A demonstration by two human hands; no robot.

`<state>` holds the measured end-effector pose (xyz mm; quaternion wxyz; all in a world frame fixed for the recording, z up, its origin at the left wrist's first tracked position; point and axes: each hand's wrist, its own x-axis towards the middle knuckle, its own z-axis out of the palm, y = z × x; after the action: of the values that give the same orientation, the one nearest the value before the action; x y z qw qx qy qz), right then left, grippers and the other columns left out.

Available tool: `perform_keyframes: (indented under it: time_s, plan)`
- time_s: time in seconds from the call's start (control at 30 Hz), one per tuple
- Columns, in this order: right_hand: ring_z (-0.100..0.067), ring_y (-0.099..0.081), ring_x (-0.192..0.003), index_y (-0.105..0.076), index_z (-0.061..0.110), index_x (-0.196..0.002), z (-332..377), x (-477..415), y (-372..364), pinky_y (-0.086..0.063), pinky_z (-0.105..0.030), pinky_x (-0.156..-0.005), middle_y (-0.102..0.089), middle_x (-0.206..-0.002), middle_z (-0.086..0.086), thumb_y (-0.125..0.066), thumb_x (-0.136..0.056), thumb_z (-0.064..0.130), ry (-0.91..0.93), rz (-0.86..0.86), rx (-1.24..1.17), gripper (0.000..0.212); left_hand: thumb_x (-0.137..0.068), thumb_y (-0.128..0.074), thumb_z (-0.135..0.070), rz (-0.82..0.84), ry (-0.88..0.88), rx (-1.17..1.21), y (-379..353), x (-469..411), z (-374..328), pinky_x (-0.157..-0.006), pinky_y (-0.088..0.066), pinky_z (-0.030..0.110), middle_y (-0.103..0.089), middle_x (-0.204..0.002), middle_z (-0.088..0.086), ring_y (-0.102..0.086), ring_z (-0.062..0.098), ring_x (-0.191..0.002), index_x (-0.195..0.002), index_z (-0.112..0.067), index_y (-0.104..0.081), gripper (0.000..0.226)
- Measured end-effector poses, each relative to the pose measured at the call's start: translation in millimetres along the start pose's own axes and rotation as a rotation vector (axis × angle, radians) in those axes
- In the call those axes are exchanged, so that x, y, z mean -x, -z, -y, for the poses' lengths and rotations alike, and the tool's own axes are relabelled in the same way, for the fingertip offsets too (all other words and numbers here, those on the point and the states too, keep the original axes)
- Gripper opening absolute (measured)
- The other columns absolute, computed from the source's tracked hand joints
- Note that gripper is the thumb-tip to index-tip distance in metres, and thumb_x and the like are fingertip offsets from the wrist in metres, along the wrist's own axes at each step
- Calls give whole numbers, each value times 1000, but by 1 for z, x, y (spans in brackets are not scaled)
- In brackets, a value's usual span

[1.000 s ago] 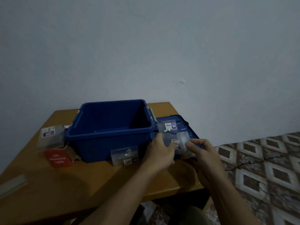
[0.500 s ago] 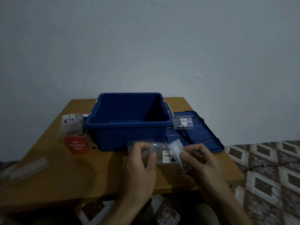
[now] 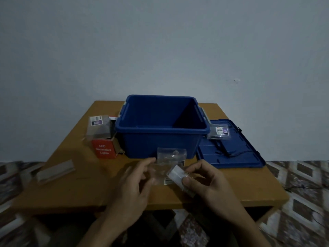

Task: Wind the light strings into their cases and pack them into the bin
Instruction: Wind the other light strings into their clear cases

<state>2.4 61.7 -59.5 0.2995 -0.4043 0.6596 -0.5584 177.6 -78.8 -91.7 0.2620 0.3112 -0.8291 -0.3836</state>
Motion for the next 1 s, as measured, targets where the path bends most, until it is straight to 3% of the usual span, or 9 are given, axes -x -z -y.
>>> perform_keyframes:
  time_s: [0.1, 0.2, 0.37, 0.6, 0.9, 1.0]
  plan:
    - [-16, -69, -84, -66, 22, -87, 6, -5, 6, -54, -28, -68, -71, -89, 4, -72, -89, 19, 34, -22, 35, 7, -96, -63, -28, 34, -42, 3, 4, -5, 4, -73, -47, 19, -58, -107, -32, -57, 0, -97, -130, -57, -45, 49]
    - [-14, -69, -84, -65, 16, -92, 14, -12, 10, -58, -34, -72, -70, -90, 1, -71, -88, 18, 105, -71, 97, 7, -95, -65, -23, 52, -57, 53, 7, -9, 7, -74, -49, 18, -58, -108, -36, -60, 4, -97, -129, -53, -50, 47]
    - [-14, -68, -86, -65, 17, -90, 22, -23, -1, -60, -37, -72, -70, -90, 1, -72, -89, 12, 222, -183, 63, 9, -94, -65, -23, 63, -67, 149, 6, -10, 14, -77, -51, 19, -65, -110, -26, -62, 8, -94, -127, -49, -55, 43]
    - [-18, -65, -82, -68, 20, -91, 16, -29, -22, -59, -43, -70, -69, -89, 2, -73, -89, 14, 271, -156, 86, 9, -95, -65, -24, 92, -62, 158, 8, -10, 20, -75, -47, 17, -65, -115, -24, -60, 6, -95, -128, -56, -53, 48]
    - [-10, -65, -87, -67, 36, -91, 2, -26, -28, -51, -16, -71, -70, -97, 15, -76, -87, 17, 351, -159, 228, 22, -95, -64, -20, 93, -90, 212, 7, -10, 17, -71, -46, 13, -66, -110, -23, -60, 7, -92, -127, -45, -55, 42]
    - [-7, -59, -92, -64, 39, -90, 3, -25, -24, -46, -13, -73, -65, -92, 16, -75, -86, 24, 352, -125, 394, 18, -92, -67, -38, 70, -90, 251, 5, -10, 17, -73, -46, 13, -66, -110, -22, -60, 7, -93, -125, -49, -57, 36]
